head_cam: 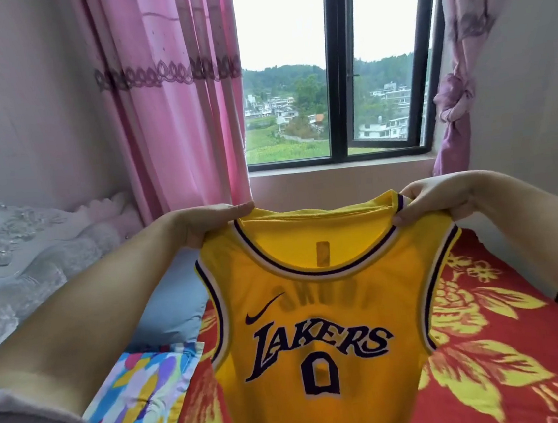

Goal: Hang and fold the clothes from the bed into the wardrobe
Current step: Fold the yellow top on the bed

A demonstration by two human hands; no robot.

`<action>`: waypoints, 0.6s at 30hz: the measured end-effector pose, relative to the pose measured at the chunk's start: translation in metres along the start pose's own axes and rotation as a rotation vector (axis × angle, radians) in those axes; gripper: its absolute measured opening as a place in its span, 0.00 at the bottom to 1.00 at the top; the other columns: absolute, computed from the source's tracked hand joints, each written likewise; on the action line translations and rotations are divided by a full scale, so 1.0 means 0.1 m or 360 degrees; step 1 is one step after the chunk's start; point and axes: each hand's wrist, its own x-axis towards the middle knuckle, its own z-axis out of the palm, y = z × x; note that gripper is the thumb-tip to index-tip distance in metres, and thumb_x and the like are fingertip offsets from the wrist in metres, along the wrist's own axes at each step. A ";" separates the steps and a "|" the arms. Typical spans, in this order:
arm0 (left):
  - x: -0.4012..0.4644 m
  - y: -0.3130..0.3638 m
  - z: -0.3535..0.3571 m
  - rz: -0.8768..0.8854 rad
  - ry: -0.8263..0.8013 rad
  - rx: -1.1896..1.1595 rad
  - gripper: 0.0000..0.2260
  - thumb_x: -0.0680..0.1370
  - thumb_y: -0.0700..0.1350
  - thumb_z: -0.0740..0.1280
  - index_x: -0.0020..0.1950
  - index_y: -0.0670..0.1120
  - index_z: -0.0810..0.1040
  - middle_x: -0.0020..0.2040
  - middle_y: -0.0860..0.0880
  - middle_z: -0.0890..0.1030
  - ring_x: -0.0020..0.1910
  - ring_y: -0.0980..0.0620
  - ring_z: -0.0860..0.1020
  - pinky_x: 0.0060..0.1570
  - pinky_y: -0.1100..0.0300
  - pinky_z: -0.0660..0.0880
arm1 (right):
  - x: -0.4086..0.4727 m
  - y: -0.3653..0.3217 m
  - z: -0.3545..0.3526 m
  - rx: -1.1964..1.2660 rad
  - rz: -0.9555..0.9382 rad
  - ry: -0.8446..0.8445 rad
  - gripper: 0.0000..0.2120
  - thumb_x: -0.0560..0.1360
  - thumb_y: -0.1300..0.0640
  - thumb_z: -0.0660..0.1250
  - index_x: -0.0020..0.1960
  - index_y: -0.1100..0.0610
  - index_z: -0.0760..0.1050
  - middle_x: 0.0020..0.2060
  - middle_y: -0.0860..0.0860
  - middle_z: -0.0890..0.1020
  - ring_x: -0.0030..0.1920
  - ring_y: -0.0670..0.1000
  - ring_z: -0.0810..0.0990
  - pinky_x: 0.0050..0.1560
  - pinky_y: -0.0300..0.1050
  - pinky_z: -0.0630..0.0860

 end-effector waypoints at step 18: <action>0.21 0.68 1.33 0.0073 0.0239 -0.1142 0.12 0.84 0.41 0.53 0.45 0.37 0.70 0.27 0.42 0.74 0.21 0.50 0.78 0.25 0.57 0.79 | 0.41 -0.75 1.03 -0.0721 -0.0624 0.0841 0.21 0.83 0.47 0.51 0.42 0.60 0.72 0.36 0.53 0.75 0.37 0.51 0.71 0.37 0.44 0.67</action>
